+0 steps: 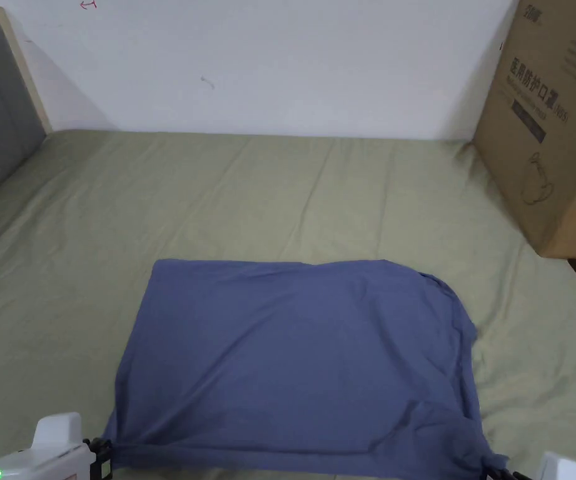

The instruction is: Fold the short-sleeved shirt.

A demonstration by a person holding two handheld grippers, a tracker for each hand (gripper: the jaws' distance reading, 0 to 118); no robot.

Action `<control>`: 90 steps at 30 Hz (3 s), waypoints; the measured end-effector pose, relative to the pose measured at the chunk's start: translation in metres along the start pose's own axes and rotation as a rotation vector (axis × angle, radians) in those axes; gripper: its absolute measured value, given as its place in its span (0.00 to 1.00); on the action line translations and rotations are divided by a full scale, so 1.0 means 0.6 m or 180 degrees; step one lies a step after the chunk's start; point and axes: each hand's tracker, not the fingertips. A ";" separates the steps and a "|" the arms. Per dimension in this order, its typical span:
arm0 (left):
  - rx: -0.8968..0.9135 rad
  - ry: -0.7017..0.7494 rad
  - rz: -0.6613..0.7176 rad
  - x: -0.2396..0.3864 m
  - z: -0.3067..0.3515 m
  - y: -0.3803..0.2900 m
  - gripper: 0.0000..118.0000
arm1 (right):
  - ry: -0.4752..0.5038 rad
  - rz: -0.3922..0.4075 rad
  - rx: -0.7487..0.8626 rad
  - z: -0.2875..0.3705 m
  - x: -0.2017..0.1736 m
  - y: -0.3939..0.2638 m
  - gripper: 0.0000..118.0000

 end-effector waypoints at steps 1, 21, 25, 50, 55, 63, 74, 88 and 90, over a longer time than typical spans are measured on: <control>-0.0045 0.0023 -0.0012 -0.002 -0.004 -0.007 0.01 | -0.0059 -0.0021 -0.0072 -0.008 0.002 -0.009 0.01; 0.1161 0.0007 -0.0031 0.099 0.152 0.095 0.86 | -0.0317 0.0841 0.1128 0.110 -0.169 0.131 0.78; 0.1761 0.0050 -0.0110 0.145 0.211 0.137 0.77 | -0.0337 0.0985 0.1788 0.170 -0.221 0.169 0.77; 0.0684 0.0194 -0.0211 0.069 0.115 0.058 0.00 | -0.0410 0.0960 0.1936 0.162 -0.232 0.152 0.00; 0.0178 0.0169 -0.0064 0.037 0.074 0.026 0.39 | -0.0396 0.0909 0.1791 0.146 -0.227 0.140 0.00; -0.0230 0.0354 -0.0063 0.016 0.009 -0.006 0.72 | -0.0430 0.0892 0.1626 0.128 -0.214 0.128 0.00; -0.0199 0.0133 -0.0165 0.024 0.006 -0.002 0.01 | -0.0723 0.0568 0.0591 0.062 -0.126 0.060 0.57; -0.0087 0.0131 -0.0133 0.030 0.023 0.013 0.01 | -0.0621 0.0387 -0.0317 -0.060 -0.071 -0.018 0.17; -0.0092 0.0137 -0.0112 0.029 0.021 0.014 0.01 | -0.0639 0.0406 -0.0319 -0.062 -0.072 -0.016 0.02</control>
